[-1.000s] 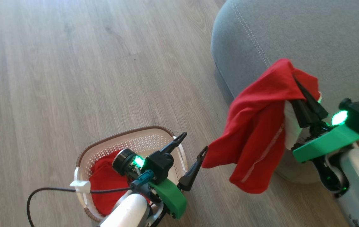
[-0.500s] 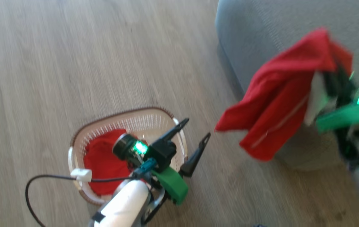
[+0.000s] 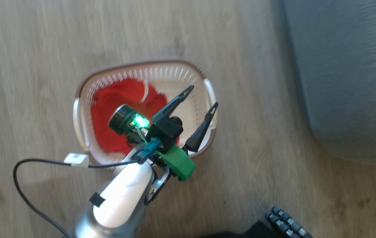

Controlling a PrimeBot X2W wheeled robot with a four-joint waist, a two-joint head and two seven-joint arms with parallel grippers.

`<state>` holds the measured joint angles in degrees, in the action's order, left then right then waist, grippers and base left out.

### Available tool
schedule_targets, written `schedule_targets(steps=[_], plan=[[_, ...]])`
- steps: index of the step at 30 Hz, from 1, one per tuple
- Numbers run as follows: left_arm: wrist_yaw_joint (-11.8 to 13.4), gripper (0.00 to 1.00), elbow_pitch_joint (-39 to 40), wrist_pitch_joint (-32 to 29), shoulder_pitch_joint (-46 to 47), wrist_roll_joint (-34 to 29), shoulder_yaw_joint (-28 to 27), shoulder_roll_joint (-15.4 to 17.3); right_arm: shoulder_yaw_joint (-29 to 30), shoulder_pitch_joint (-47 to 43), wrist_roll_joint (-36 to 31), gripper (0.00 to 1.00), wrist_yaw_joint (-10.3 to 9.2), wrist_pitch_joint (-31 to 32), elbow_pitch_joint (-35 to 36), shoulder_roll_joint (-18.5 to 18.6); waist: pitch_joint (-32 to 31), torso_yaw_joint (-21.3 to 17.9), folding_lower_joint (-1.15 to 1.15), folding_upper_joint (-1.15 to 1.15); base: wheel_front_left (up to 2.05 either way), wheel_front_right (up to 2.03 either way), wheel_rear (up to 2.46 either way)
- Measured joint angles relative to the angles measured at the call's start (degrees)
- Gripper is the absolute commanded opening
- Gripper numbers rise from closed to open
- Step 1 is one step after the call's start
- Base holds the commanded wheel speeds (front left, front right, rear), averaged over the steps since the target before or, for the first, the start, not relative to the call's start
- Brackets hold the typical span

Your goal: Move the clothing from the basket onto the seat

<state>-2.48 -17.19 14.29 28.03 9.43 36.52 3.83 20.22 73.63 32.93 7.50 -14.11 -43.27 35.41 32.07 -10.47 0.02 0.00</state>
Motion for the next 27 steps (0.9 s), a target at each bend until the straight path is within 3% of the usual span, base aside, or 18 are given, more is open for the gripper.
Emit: schedule_targets(steps=[3,6,10,15,16,18,22,27], plan=[[0.8,1.0,1.2,0.0,0.0,0.0,-1.0,0.1,5.1,6.6,-5.2,0.0,0.0,0.0,-5.9,2.4,3.7,1.7,0.0,0.0,0.0,0.0,0.0],[1.2,1.0,2.1,0.0,0.0,0.0,-1.7,0.5,8.8,8.2,-10.1,0.0,0.0,-0.3,-12.4,2.2,7.4,3.0,0.0,0.0,0.0,0.0,0.0],[1.7,1.0,2.9,0.0,0.0,0.0,-2.0,1.1,13.0,5.0,-14.1,0.0,0.0,-0.5,-18.5,-3.9,11.7,4.2,0.01,0.0,0.0,0.0,0.0],[2.6,1.0,4.0,0.0,0.2,-0.4,-3.6,1.5,18.2,0.0,-18.4,0.0,0.0,-0.5,-16.2,-11.7,15.0,4.6,0.01,0.0,0.0,0.0,0.0],[2.7,1.0,4.1,0.0,0.2,-0.4,-3.9,1.8,18.8,-0.6,-19.3,0.25,0.0,-0.5,-15.2,-12.8,15.0,4.5,0.0,0.0,0.0,0.0,0.0],[2.8,1.0,4.1,0.0,0.1,-0.4,-4.7,2.4,19.6,-1.5,-20.8,1.0,0.0,-0.5,-12.9,-14.9,14.5,4.0,-0.01,0.0,0.0,0.0,0.0],[3.3,1.0,4.1,0.0,0.0,-0.4,-5.2,3.1,18.1,-4.6,-21.6,1.0,0.0,-0.5,-8.1,-18.2,12.1,2.7,-0.02,0.0,0.0,0.0,0.0],[3.7,1.0,3.9,0.1,-0.2,0.5,-6.1,2.7,12.2,-13.4,-21.8,1.0,0.0,-0.5,-1.7,-20.9,8.1,1.8,-0.02,0.0,0.0,0.0,0.0]])
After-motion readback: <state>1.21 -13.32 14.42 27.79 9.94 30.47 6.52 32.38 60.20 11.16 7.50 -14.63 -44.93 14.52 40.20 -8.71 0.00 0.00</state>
